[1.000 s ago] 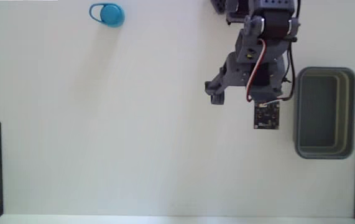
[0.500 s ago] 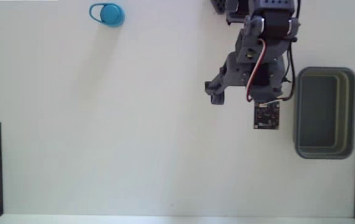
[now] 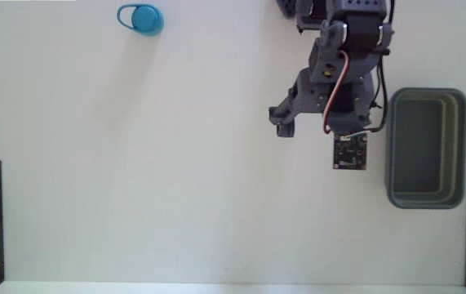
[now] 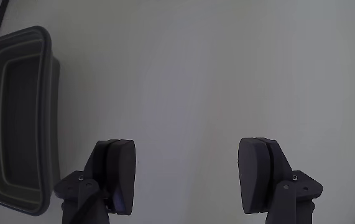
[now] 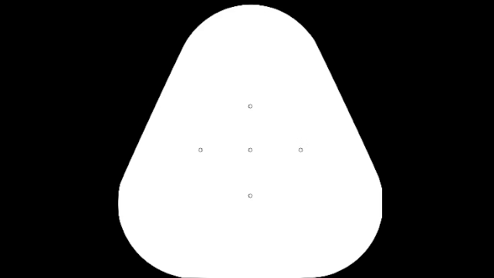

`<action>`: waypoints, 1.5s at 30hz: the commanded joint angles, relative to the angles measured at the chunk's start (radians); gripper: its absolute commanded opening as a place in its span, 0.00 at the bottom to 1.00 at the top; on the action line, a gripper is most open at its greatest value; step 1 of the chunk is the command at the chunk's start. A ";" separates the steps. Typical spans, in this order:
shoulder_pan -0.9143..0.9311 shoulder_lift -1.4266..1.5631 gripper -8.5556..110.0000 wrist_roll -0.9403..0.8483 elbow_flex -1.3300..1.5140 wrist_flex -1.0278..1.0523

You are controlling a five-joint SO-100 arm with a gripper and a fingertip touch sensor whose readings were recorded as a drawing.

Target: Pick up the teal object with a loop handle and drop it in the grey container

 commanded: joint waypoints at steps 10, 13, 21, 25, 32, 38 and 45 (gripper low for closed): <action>0.041 0.046 1.00 0.005 0.005 0.019; 0.065 0.046 1.00 0.005 0.005 0.019; 0.158 0.046 1.00 0.005 0.005 0.019; 0.226 0.046 1.00 0.005 0.005 0.019; 0.358 0.046 1.00 0.005 0.005 0.019; 0.476 0.046 1.00 0.005 0.005 0.019; 0.615 0.046 1.00 0.005 0.005 0.019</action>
